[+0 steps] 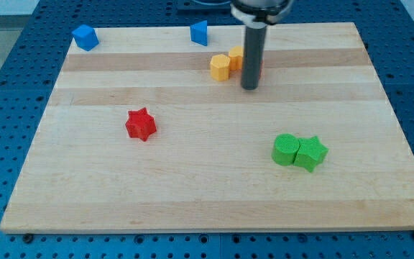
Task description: Keep the red circle on the top side of the board
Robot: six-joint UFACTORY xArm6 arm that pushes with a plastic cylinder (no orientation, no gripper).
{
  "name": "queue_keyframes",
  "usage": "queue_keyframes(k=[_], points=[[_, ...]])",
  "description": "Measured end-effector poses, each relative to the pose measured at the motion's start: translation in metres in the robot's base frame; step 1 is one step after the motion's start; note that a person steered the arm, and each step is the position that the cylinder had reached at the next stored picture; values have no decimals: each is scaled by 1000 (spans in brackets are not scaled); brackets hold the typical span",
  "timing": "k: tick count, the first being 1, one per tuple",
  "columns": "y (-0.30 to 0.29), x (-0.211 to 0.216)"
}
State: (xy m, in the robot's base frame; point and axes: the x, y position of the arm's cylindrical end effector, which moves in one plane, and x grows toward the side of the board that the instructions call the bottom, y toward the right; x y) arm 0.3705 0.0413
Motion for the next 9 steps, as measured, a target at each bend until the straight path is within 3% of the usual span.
queue_keyframes(k=[1, 5, 8, 9], points=[[-22, -5], [74, -71], [33, -116], [44, -124]])
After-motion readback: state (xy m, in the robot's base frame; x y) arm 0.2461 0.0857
